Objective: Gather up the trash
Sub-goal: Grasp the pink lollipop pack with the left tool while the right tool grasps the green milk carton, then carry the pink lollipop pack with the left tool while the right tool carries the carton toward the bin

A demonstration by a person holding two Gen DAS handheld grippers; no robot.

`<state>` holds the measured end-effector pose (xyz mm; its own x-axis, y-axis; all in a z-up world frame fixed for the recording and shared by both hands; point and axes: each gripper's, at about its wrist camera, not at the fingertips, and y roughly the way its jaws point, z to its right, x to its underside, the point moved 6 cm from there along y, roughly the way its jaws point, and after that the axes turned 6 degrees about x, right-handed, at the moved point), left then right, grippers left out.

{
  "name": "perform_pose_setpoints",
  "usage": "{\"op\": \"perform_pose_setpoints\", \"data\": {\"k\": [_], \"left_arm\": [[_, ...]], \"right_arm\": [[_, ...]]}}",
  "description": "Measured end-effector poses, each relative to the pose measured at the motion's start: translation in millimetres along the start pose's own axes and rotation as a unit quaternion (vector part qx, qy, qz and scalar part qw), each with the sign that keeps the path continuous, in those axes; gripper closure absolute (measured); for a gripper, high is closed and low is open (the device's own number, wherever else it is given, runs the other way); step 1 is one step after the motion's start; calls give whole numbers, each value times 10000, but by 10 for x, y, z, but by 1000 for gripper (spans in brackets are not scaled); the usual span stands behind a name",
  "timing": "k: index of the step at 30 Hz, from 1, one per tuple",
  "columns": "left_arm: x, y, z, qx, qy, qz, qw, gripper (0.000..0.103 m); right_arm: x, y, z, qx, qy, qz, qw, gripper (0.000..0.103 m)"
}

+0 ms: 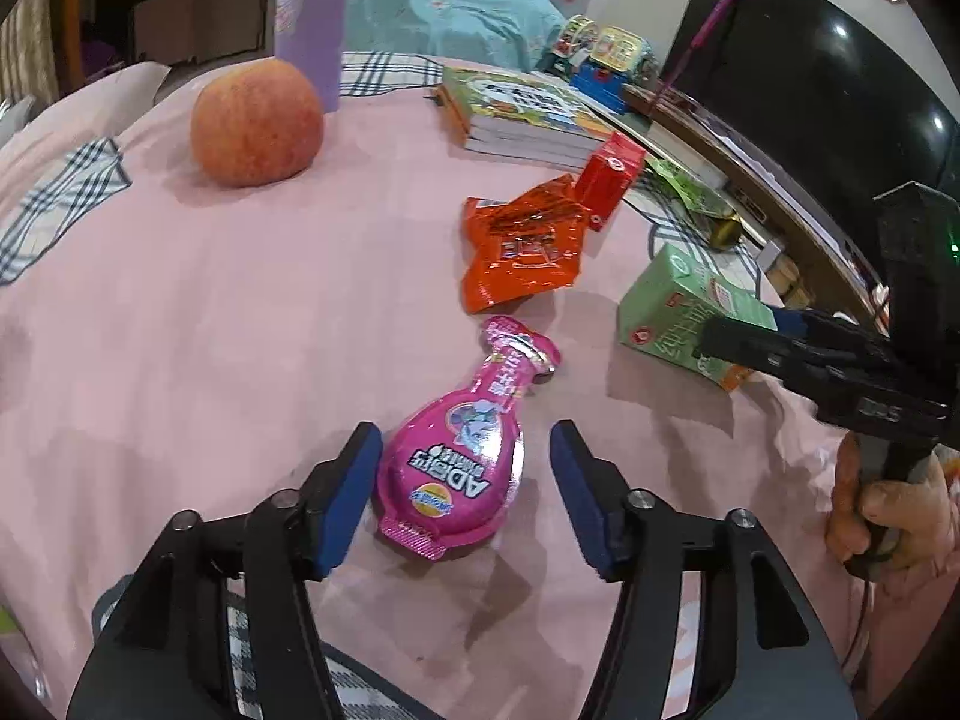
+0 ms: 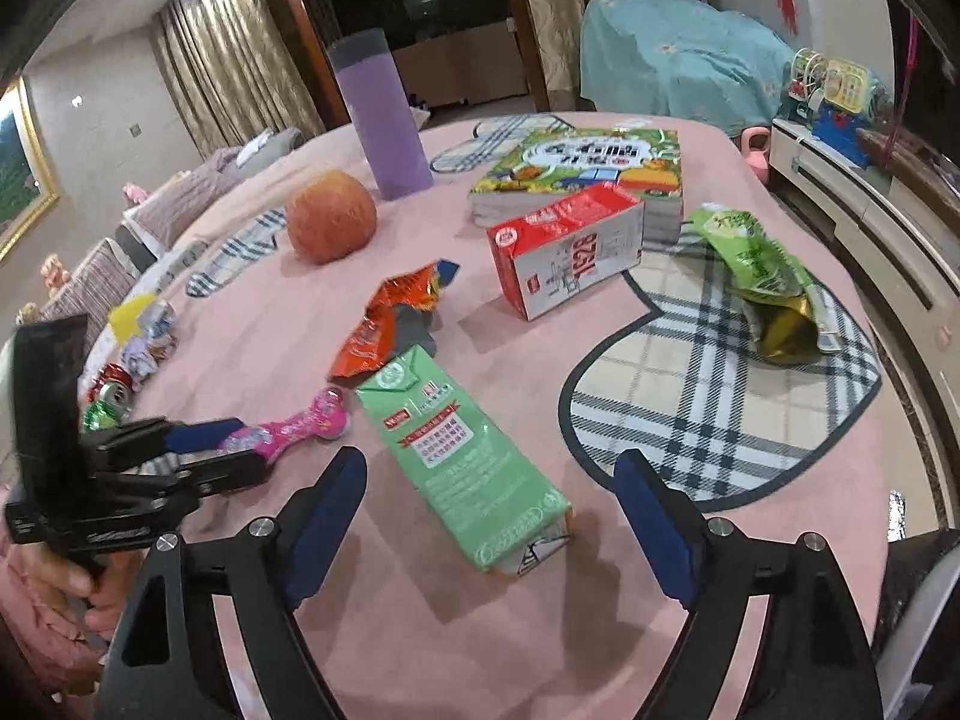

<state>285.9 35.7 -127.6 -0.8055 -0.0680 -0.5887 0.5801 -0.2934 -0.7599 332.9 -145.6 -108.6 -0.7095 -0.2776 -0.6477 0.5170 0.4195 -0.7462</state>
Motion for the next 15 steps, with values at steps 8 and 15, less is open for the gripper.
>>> {"op": "perform_pose_setpoints", "data": {"k": [8, 15], "left_arm": [[42, 94, 92, -308, 605, -166, 9976, 44], [99, 10, 195, -82, 582, -194, 9981, 56]], "right_arm": [[258, -157, 22, 21, 505, -4, 9987, 70], [463, -544, 14, 91, 1166, 221, 9929, 70]]}}
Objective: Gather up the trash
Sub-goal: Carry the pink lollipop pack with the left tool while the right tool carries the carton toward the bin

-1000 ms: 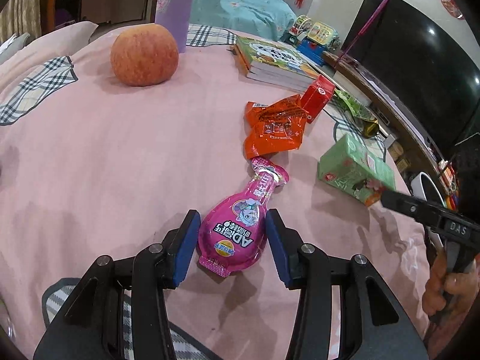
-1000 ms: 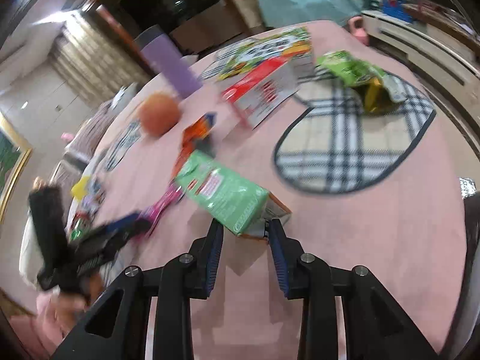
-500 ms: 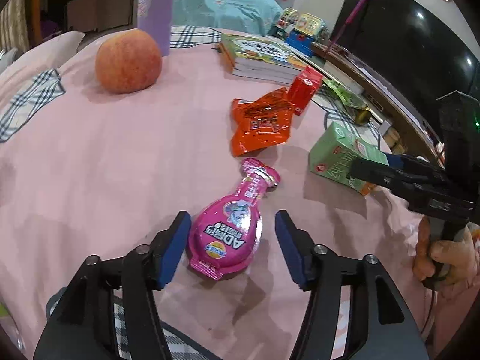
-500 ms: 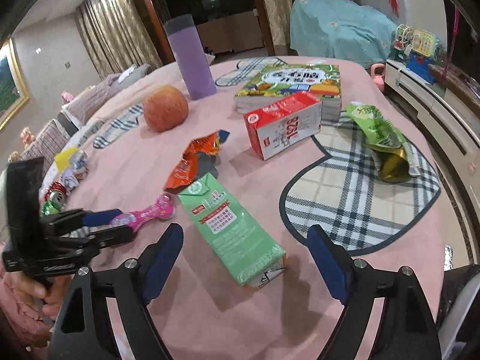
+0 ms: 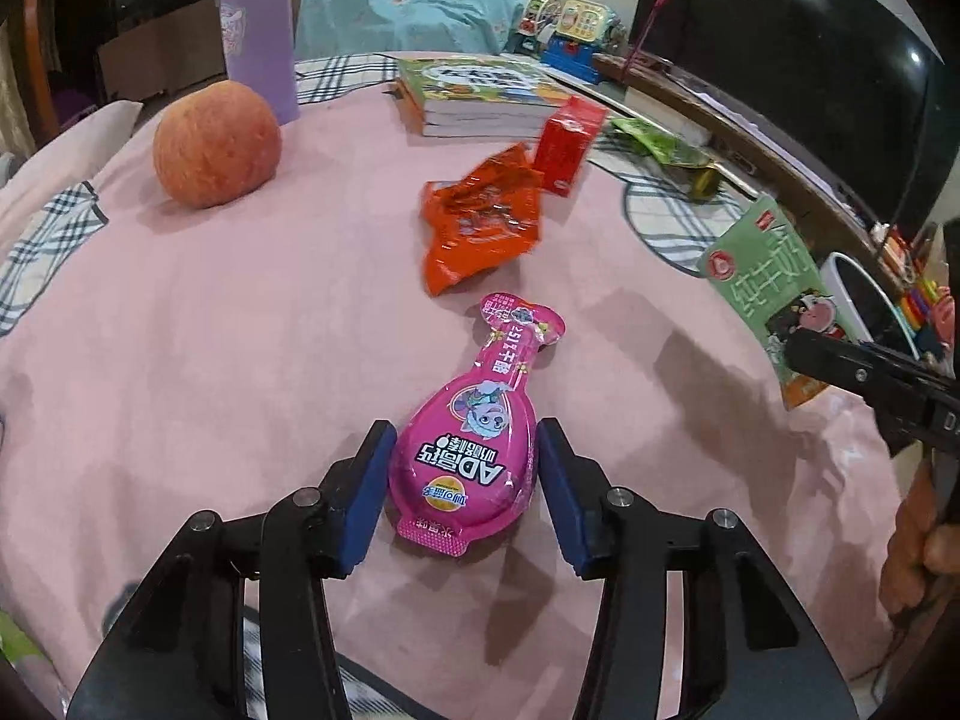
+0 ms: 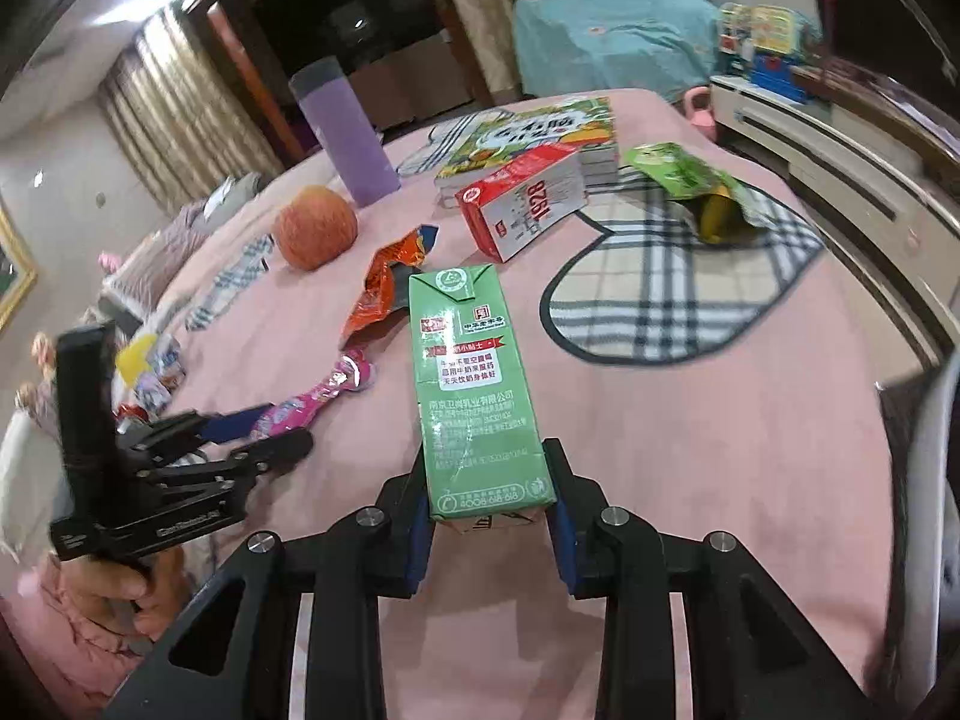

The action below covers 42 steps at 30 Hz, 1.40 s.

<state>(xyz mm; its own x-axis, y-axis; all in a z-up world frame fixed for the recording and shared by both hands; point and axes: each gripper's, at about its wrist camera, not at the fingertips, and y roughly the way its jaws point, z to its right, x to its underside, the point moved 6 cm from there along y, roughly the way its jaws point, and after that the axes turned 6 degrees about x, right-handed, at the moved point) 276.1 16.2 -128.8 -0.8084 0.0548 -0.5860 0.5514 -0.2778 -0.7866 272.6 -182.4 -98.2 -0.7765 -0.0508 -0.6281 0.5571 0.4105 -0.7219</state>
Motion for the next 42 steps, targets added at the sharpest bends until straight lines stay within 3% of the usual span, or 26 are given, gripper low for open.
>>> {"op": "perform_pose_setpoints", "data": {"k": [7, 16, 42], "left_arm": [[124, -158, 422, 580, -147, 95, 9982, 56], [228, -154, 1115, 904, 266, 47, 9955, 56], [65, -199, 2332, 1223, 1148, 141, 9857, 56]], "right_arm": [[199, -327, 69, 299, 267, 214, 9990, 70], [555, -692, 416, 600, 784, 461, 9940, 70], [761, -1502, 1098, 1050, 1314, 1167, 9788, 70]]}}
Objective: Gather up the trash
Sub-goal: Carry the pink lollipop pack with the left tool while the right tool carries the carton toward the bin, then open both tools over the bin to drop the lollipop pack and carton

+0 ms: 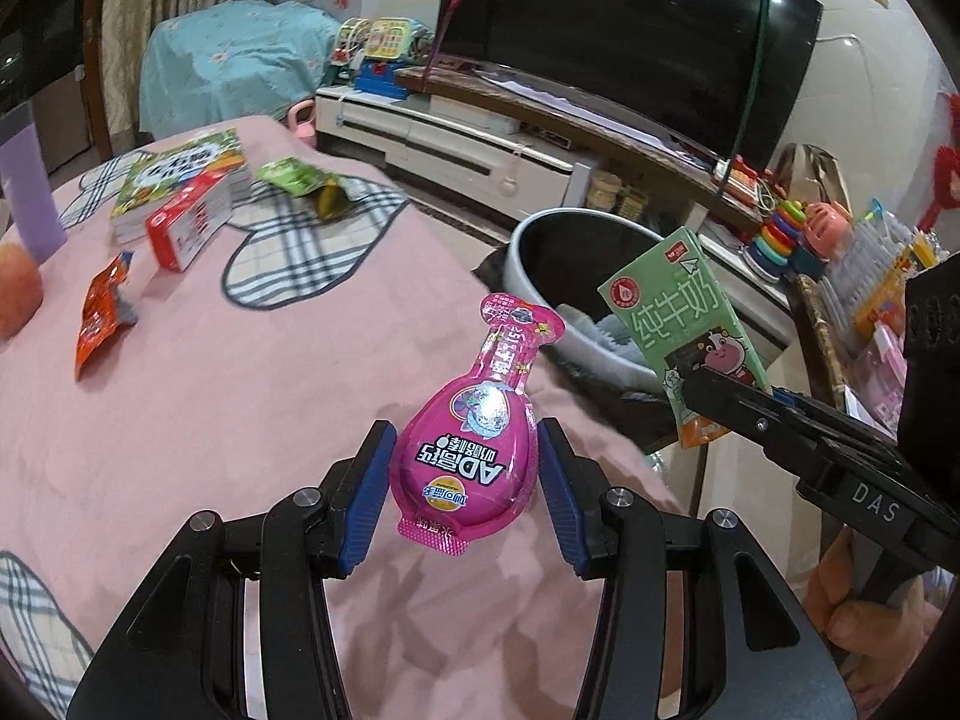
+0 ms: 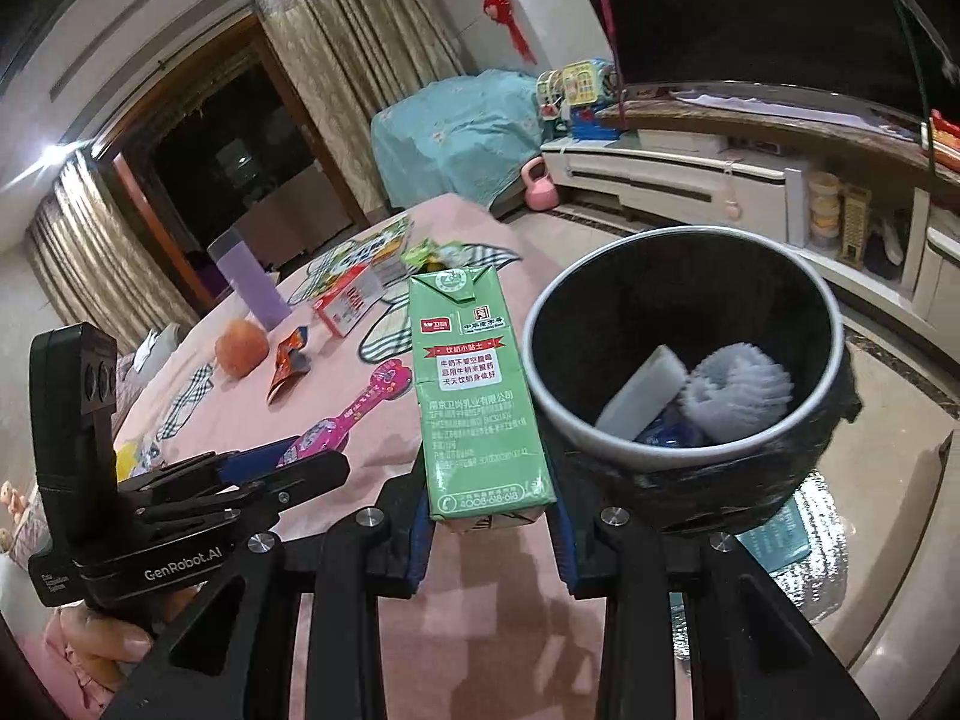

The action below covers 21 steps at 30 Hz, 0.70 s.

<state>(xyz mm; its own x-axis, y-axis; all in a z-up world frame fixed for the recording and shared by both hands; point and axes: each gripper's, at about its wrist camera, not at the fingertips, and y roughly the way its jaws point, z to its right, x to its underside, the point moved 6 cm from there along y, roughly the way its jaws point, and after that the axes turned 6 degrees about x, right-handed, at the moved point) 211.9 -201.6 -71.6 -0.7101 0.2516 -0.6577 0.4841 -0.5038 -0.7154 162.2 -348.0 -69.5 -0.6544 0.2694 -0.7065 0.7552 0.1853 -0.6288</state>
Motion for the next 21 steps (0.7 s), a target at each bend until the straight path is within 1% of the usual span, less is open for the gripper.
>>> {"op": "perform_pose_setpoints", "data": {"k": [10, 21], "left_arm": [[-146, 56, 234, 101, 186, 45, 9998, 56], [-276, 178, 449, 188, 377, 14, 9991, 56]], "right_arm": [[-116, -122, 244, 197, 90, 167, 9996, 70], [-222, -144, 534, 426, 219, 198, 9987, 70]]}}
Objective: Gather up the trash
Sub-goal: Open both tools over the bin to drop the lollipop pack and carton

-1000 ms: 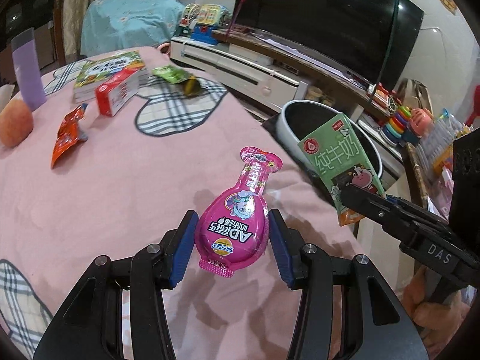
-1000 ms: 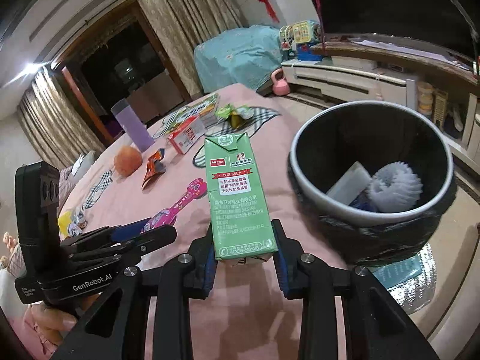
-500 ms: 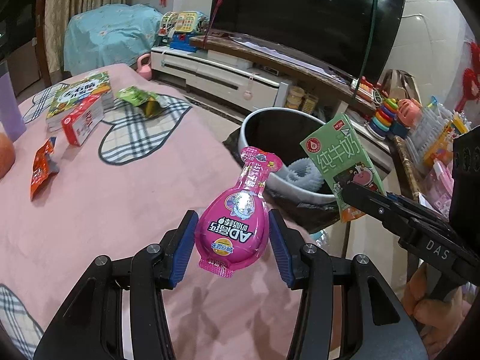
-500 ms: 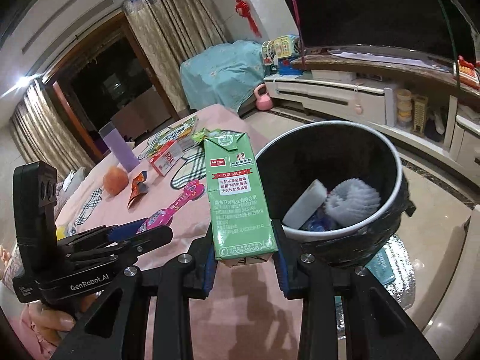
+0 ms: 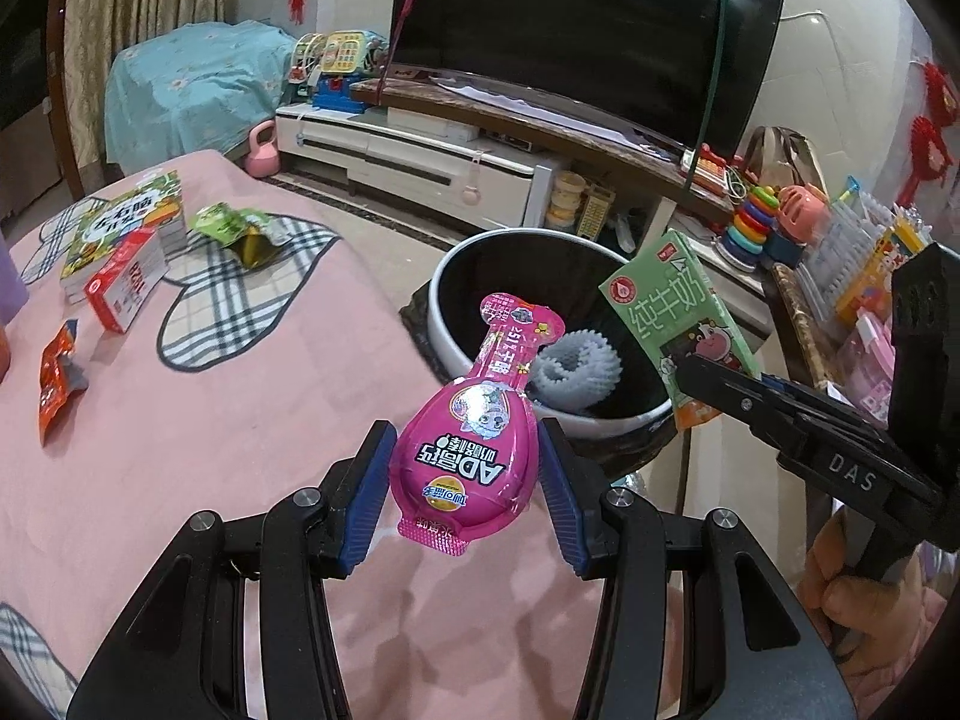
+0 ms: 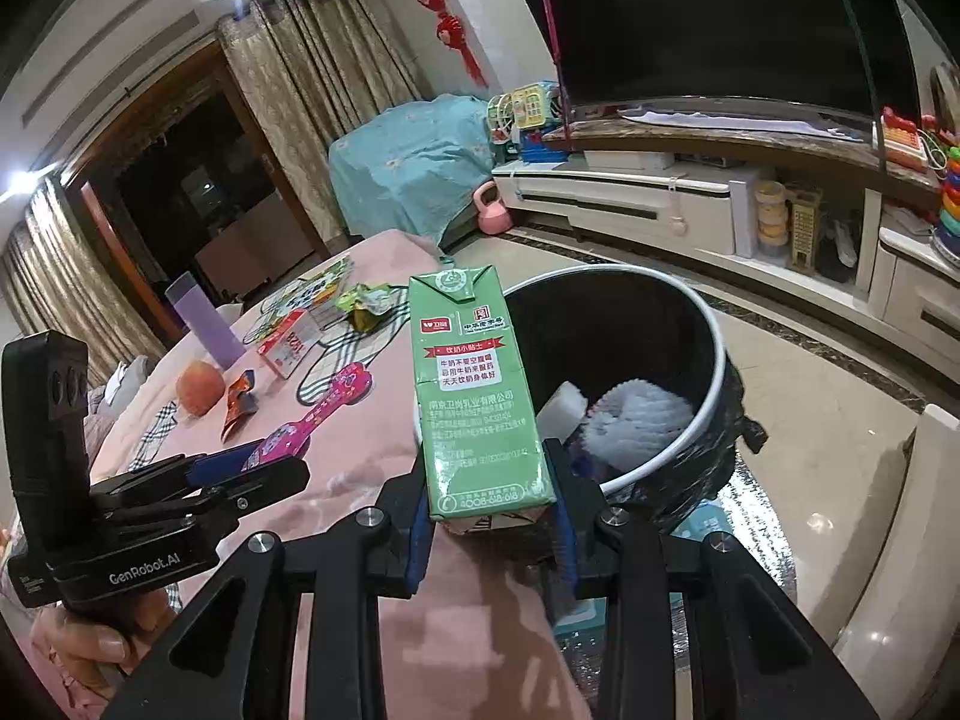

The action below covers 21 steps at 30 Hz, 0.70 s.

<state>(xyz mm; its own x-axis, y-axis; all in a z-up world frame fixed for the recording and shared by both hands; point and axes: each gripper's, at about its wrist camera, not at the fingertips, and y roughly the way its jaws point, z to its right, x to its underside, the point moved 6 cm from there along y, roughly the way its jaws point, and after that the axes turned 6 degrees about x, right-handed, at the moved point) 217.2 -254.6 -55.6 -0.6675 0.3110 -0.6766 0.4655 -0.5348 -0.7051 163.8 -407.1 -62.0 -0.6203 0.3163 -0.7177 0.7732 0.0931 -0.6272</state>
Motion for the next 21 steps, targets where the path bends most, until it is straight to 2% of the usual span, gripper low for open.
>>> {"op": "perform_pose_setpoints", "data": {"k": [21], "left_arm": [[-409, 534, 265, 22, 315, -205, 9993, 55]], "right_arm": [[-350, 230, 370, 266, -33, -231, 9994, 70]]}}
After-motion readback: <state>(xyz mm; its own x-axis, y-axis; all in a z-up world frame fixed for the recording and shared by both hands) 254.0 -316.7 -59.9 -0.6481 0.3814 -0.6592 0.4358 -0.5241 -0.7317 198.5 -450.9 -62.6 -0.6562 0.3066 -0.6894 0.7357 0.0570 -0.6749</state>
